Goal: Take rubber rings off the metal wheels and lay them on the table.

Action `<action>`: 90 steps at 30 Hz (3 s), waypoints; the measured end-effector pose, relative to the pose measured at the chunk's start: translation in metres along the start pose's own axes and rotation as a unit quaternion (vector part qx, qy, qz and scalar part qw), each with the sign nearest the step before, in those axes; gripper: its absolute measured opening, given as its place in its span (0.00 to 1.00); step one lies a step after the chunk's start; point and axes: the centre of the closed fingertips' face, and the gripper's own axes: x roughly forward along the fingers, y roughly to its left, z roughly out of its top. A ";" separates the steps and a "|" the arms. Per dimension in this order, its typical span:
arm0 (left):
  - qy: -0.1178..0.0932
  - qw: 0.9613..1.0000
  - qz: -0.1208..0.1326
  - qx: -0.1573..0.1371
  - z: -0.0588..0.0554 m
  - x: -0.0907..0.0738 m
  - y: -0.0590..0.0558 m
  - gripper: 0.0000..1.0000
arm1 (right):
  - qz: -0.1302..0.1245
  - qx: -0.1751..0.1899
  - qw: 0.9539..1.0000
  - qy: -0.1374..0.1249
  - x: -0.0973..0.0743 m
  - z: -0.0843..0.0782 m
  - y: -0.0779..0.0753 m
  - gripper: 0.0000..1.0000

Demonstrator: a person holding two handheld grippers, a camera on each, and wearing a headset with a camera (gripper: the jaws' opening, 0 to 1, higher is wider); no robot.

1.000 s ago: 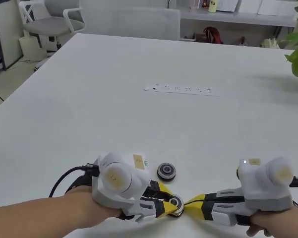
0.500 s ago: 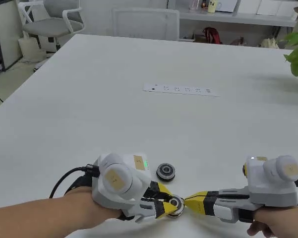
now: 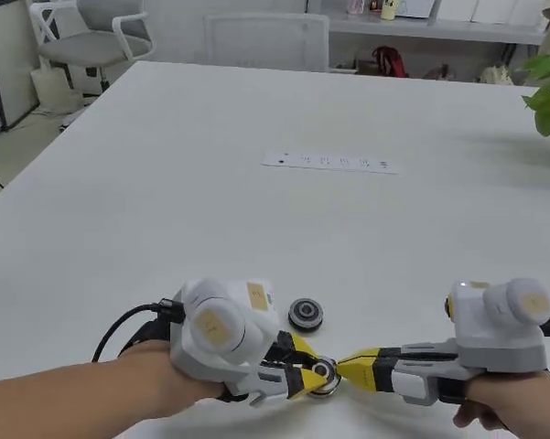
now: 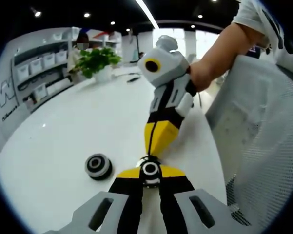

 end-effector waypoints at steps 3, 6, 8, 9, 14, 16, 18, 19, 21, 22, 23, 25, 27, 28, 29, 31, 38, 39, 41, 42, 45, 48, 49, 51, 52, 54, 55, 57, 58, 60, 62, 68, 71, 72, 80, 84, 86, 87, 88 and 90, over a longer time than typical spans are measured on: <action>0.000 1.000 0.000 0.000 0.000 0.000 -0.001 0.11 | 0.002 0.001 1.000 -0.001 0.000 0.000 0.001 0.00; 0.001 1.000 0.001 0.000 0.000 0.000 -0.001 0.11 | 0.005 -0.004 1.000 0.000 0.001 0.001 0.003 0.00; 0.001 1.000 0.001 0.001 0.000 0.000 -0.001 0.11 | 0.008 -0.006 1.000 0.000 0.002 0.001 0.005 0.00; 0.001 1.000 0.001 0.000 0.000 0.000 -0.001 0.11 | 0.008 -0.007 1.000 0.001 0.002 0.002 0.006 0.00; 0.001 1.000 0.001 0.000 0.000 -0.001 -0.001 0.11 | 0.013 -0.014 1.000 0.002 0.005 0.002 0.008 0.00; 0.001 1.000 0.002 -0.001 0.000 -0.001 -0.001 0.11 | 0.017 -0.013 1.000 0.000 0.005 0.003 0.009 0.00; 0.001 1.000 0.002 -0.001 0.000 -0.001 -0.001 0.11 | 0.020 -0.017 1.000 0.001 0.006 0.003 0.011 0.00; 0.000 1.000 0.002 -0.002 0.000 -0.001 -0.001 0.11 | 0.025 -0.017 1.000 -0.001 0.006 0.004 0.013 0.00; 0.000 1.000 0.001 -0.002 0.000 -0.001 0.000 0.11 | 0.030 -0.017 0.999 -0.008 0.007 0.006 0.015 0.00; 0.000 1.000 0.002 -0.002 0.000 -0.001 -0.001 0.11 | 0.036 -0.017 0.999 -0.011 0.007 0.009 0.019 0.00; -0.001 1.000 0.001 -0.004 0.000 -0.001 -0.001 0.11 | 0.040 -0.020 0.999 -0.012 0.007 0.010 0.021 0.00; -0.002 1.000 0.001 -0.004 0.000 -0.001 -0.001 0.11 | 0.039 -0.034 0.999 -0.006 0.008 0.010 0.022 0.00; -0.002 1.000 0.002 -0.005 0.000 -0.001 -0.001 0.11 | 0.037 -0.029 0.999 -0.007 0.008 0.009 0.018 0.00; -0.002 1.000 0.002 -0.004 0.000 -0.001 -0.001 0.11 | 0.031 -0.030 0.999 -0.006 0.007 0.008 0.015 0.00; -0.002 1.000 0.003 -0.005 0.000 -0.001 0.000 0.11 | 0.029 -0.030 0.999 -0.006 0.006 0.007 0.014 0.00; 0.000 1.000 0.003 -0.003 0.000 -0.001 0.000 0.12 | 0.023 -0.032 0.999 -0.006 0.005 0.007 0.011 0.00; -0.002 1.000 0.005 -0.002 0.001 -0.001 0.000 0.12 | 0.014 -0.033 0.999 -0.004 0.004 0.005 0.005 0.00; -0.004 1.000 0.006 -0.002 0.001 -0.001 0.001 0.12 | 0.013 -0.035 0.999 -0.003 0.004 0.004 0.003 0.00; -0.006 1.000 0.005 -0.002 0.001 -0.001 0.001 0.12 | 0.012 -0.035 0.999 -0.003 0.003 0.004 0.003 0.00; -0.007 1.000 0.004 -0.001 0.001 -0.001 0.001 0.13 | 0.011 -0.035 0.999 -0.003 0.003 0.004 0.003 0.00; -0.006 1.000 0.002 0.001 0.001 0.000 0.001 0.13 | 0.010 -0.032 0.999 -0.004 0.002 0.004 0.001 0.00; -0.007 1.000 0.000 -0.001 0.002 -0.001 0.001 0.15 | 0.009 -0.034 0.999 -0.004 0.002 0.003 0.001 0.00; -0.009 1.000 -0.002 -0.003 0.002 -0.003 0.001 0.16 | 0.010 -0.034 0.999 -0.004 0.002 0.003 0.001 0.00; -0.012 1.000 -0.004 -0.003 0.003 -0.005 0.001 0.17 | 0.011 -0.032 0.999 -0.005 0.001 0.004 0.001 0.00; -0.014 1.000 -0.005 -0.002 0.004 -0.007 0.001 0.19 | 0.010 -0.032 0.999 -0.005 0.001 0.004 0.000 0.00; -0.017 1.000 -0.007 -0.003 0.006 -0.010 0.001 0.20 | 0.010 -0.031 0.999 -0.007 0.001 0.004 0.000 0.00; -0.021 1.000 -0.007 -0.006 0.007 -0.012 0.002 0.20 | 0.010 -0.031 0.999 -0.008 0.001 0.005 0.000 0.00; -0.027 1.000 -0.007 -0.012 0.010 -0.014 0.001 0.22 | 0.011 -0.031 0.999 -0.008 0.001 0.005 0.001 0.00; -0.029 0.999 -0.007 -0.014 0.011 -0.015 0.001 0.22 | 0.011 -0.031 0.999 -0.008 0.001 0.005 0.001 0.00; -0.035 0.999 -0.008 -0.014 0.014 -0.018 0.000 0.24 | 0.012 -0.031 0.999 -0.009 0.001 0.006 0.001 0.00; -0.039 0.999 -0.009 -0.014 0.015 -0.021 -0.001 0.26 | 0.013 -0.032 0.999 -0.009 0.001 0.006 0.002 0.00; -0.052 0.998 -0.008 -0.016 0.020 -0.032 -0.001 0.32 | 0.016 -0.030 0.999 -0.008 0.000 0.007 0.004 0.00; -0.048 0.999 -0.005 -0.015 0.018 -0.037 0.001 0.33 | 0.020 -0.031 0.999 -0.011 0.000 0.009 0.006 0.00; -0.047 0.999 -0.005 -0.015 0.017 -0.039 0.001 0.34 | 0.021 -0.032 0.999 -0.011 0.000 0.010 0.007 0.00; -0.059 0.998 0.000 -0.018 0.020 -0.054 0.000 0.40 | 0.037 -0.034 0.999 -0.011 0.003 0.017 0.018 0.00; -0.065 0.998 0.002 -0.024 0.020 -0.063 0.000 0.43 | 0.044 -0.034 0.998 -0.014 0.005 0.021 0.023 0.00; -0.068 0.997 0.007 -0.026 0.019 -0.067 0.001 0.45 | 0.046 -0.034 0.998 -0.015 0.007 0.025 0.024 0.00; -0.069 0.997 0.009 -0.027 0.019 -0.069 0.002 0.45 | 0.047 -0.034 0.998 -0.015 0.008 0.026 0.025 0.00; -0.070 0.997 0.011 -0.028 0.018 -0.071 0.003 0.46 | 0.048 -0.034 0.998 -0.016 0.010 0.028 0.025 0.00; -0.072 0.997 0.013 -0.032 0.016 -0.075 0.003 0.47 | 0.050 -0.034 0.998 -0.019 0.012 0.032 0.026 0.00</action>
